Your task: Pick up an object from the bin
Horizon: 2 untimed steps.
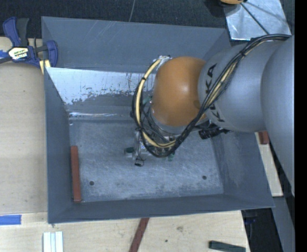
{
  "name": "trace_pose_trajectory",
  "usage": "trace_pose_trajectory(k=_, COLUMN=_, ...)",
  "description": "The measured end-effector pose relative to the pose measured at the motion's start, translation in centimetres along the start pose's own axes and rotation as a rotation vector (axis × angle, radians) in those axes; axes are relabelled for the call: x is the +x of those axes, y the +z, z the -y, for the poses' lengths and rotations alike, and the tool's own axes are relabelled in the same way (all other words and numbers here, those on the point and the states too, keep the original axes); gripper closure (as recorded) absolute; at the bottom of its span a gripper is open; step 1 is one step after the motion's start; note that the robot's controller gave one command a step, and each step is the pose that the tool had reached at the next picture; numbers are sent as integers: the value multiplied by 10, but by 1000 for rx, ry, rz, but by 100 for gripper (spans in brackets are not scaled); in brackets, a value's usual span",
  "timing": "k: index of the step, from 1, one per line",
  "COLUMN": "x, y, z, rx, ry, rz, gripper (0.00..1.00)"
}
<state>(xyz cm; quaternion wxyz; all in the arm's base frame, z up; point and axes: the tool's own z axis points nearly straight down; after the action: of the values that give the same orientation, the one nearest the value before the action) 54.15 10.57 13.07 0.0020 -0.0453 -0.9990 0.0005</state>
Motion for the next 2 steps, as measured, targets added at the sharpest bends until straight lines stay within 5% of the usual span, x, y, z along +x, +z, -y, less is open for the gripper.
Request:
trace_pose_trajectory(k=1, x=-30, y=-19, z=-1, rx=-5, ry=6, rz=15, gripper=100)
trace_pose_trajectory(k=2, x=-17, y=-63, z=3, rx=0, ry=-3, rz=-1, gripper=100)
